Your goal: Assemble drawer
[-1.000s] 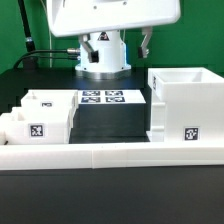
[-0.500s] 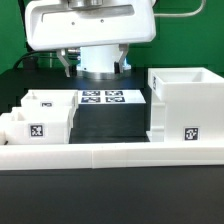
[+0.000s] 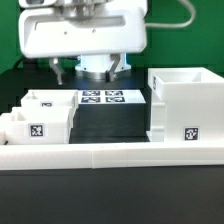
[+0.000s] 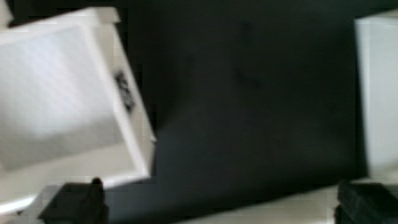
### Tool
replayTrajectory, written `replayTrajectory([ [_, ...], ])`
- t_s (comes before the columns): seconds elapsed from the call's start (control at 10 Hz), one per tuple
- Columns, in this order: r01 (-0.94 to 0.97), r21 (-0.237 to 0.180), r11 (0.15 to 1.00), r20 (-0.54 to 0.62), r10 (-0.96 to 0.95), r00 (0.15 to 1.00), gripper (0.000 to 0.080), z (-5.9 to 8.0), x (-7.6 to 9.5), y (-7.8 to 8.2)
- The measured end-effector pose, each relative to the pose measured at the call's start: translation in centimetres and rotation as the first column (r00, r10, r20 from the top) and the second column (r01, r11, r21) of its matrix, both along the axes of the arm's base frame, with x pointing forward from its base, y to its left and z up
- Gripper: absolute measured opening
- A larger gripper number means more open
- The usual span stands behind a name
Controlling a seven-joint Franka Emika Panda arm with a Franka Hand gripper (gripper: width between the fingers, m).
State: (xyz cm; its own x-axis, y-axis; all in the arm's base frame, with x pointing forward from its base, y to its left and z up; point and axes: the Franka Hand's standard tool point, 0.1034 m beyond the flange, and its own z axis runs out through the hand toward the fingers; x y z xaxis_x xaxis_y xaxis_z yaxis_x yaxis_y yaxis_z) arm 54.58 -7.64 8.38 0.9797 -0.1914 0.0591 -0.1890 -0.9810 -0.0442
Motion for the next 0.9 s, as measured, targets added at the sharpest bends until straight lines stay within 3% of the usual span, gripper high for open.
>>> replayTrajectory([
  [0.4,-0.09,-0.016,0.996,-0.032,0.089,0.995,0.0649,-2.5,-1.2,-1.7],
  [0.9,-0.119,-0.013,0.993,-0.035,0.119,0.992,0.0649,-2.5,-1.2,-1.8],
])
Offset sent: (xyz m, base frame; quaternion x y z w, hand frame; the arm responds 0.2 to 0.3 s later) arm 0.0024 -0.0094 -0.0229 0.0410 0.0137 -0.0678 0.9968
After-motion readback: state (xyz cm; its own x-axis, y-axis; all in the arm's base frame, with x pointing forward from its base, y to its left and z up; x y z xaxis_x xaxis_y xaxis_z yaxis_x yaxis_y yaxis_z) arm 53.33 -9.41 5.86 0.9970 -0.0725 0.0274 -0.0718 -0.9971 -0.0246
